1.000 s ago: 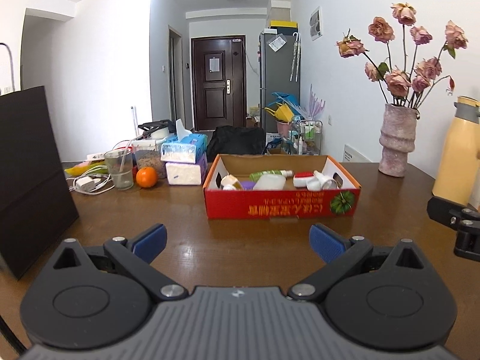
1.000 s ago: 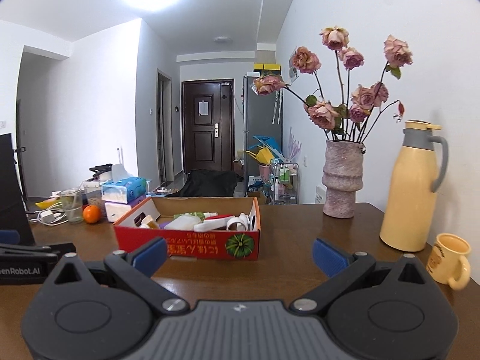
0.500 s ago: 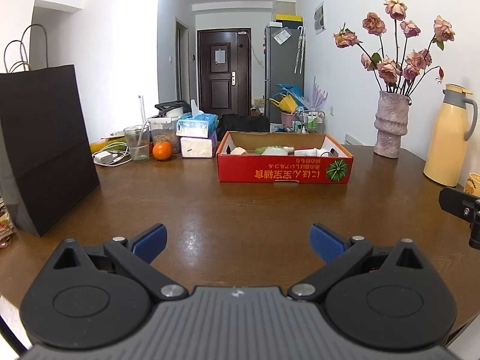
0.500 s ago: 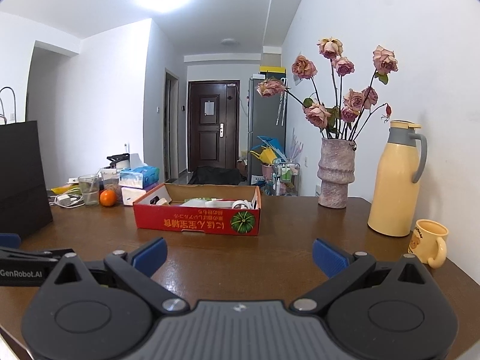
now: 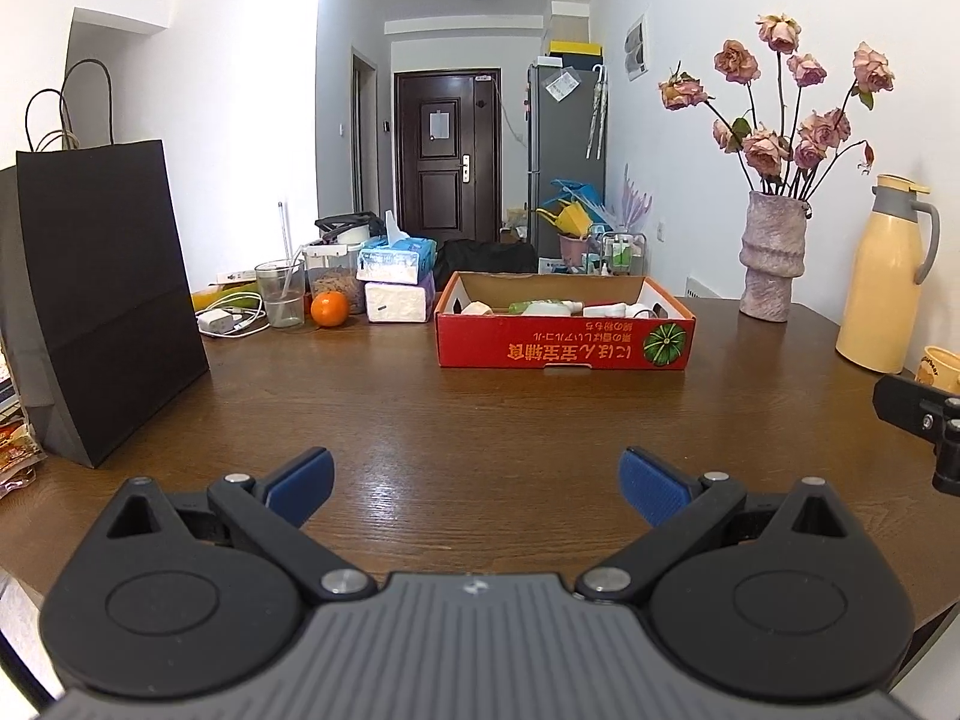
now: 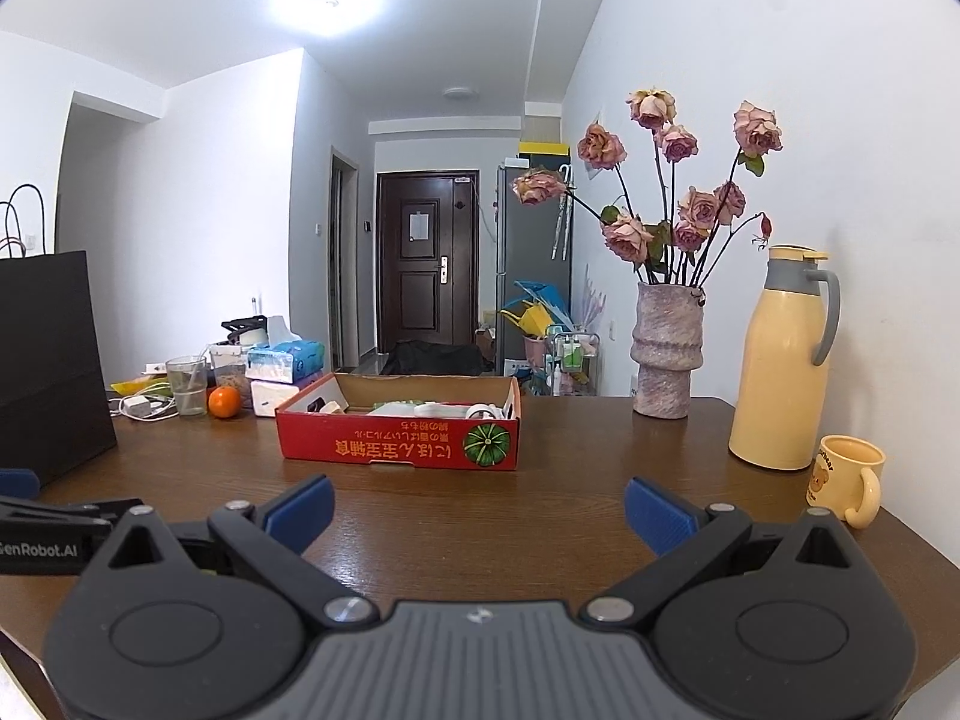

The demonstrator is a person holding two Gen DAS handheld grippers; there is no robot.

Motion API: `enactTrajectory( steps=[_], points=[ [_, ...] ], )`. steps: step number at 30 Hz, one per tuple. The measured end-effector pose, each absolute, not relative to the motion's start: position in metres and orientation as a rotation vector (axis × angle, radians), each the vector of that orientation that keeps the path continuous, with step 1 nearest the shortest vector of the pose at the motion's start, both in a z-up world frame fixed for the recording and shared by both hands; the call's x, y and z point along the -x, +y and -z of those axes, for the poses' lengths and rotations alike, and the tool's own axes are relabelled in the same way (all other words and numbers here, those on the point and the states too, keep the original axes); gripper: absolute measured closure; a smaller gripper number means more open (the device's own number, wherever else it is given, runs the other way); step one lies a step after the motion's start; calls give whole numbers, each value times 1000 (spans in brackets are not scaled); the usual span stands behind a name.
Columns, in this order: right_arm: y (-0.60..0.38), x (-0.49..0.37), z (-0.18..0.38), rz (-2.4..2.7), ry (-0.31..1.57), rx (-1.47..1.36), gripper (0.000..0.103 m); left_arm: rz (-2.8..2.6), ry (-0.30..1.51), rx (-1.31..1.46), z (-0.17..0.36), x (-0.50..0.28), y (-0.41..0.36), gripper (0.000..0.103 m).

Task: Organize rigid objects

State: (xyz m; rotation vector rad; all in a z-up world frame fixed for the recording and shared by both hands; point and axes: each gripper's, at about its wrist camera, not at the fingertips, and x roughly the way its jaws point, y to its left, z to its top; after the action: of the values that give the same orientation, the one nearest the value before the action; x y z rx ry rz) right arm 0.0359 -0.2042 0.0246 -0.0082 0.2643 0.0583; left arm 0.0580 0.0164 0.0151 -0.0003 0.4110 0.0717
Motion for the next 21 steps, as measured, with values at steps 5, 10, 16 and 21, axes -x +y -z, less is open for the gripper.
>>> enactTrajectory(
  steps=[5,10,16,21],
  points=[
    [-204,-36,-24,-62,268,11,0,-73,412,1,-15,-57,17,0],
    [-203,-37,-23,-63,275,14,0,-73,413,2,-15,-57,17,0],
    [-202,-39,-21,-62,281,16,0,-71,416,4,-15,-57,19,0],
    [-202,-40,-21,-63,282,16,0,-71,417,5,-14,-58,19,0]
  ],
)
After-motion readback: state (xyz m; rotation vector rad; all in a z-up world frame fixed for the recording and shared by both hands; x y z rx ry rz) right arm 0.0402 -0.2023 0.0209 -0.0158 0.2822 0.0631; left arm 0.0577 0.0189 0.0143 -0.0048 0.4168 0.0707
